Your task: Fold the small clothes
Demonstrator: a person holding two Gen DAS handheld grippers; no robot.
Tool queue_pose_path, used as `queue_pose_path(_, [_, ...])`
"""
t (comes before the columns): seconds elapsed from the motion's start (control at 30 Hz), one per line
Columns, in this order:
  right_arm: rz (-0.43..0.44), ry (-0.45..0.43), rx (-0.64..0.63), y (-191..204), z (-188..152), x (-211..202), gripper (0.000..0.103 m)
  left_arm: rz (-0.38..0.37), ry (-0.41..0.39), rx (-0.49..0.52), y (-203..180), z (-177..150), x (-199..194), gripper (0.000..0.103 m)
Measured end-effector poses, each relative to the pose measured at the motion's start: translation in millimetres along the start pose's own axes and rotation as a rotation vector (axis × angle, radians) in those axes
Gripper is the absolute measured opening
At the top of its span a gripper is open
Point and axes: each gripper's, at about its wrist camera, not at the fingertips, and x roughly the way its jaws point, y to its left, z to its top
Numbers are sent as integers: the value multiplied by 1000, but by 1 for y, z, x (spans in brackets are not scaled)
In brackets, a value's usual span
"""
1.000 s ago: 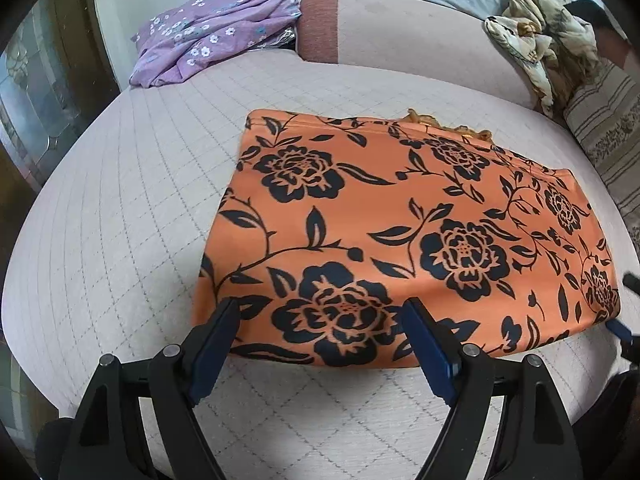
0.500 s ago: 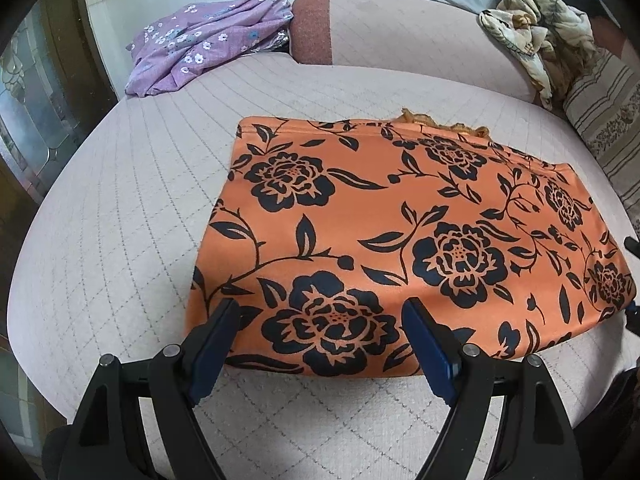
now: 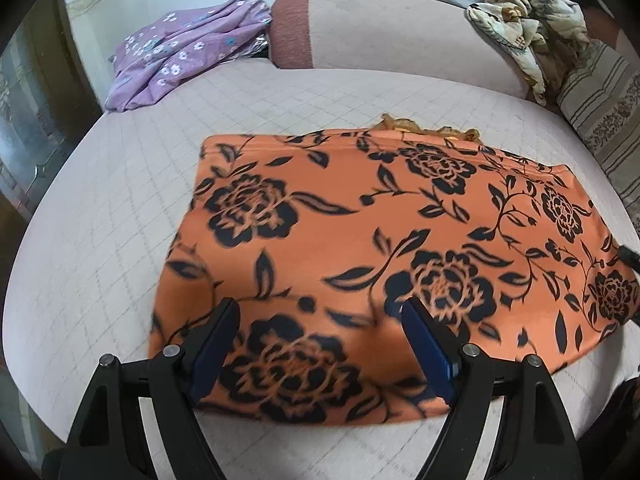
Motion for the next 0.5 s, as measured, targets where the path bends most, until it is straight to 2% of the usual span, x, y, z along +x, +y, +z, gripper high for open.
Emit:
queue_pose_path(0.1, [-37, 30, 5, -6, 3, 6, 51, 5, 45, 37, -13, 0, 18, 83])
queue_pose_path(0.17, [-34, 60, 35, -13, 5, 11, 55, 15, 49, 49, -17, -3, 24, 83])
queue_pose_path(0.2, [-16, 58, 44, -14, 6, 10, 61, 15, 40, 49, -17, -3, 23, 83])
queue_pose_path(0.27, [1, 61, 9, -9, 7, 10, 61, 12, 41, 46, -17, -4, 24, 83])
queue_pose_path(0.3, [-7, 65, -20, -6, 7, 10, 53, 9, 43, 45, -17, -4, 24, 83])
queue_pose_path(0.33, [-10, 74, -42, -3, 6, 12, 40, 6, 44, 47, -16, -4, 24, 83])
queue_pose_path(0.37, [-11, 86, -55, -1, 6, 15, 20, 5, 44, 49, -16, -4, 24, 83])
queue_pose_path(0.5, [-26, 63, -127, 15, 2, 7, 20, 13, 47, 51, -17, -1, 22, 83])
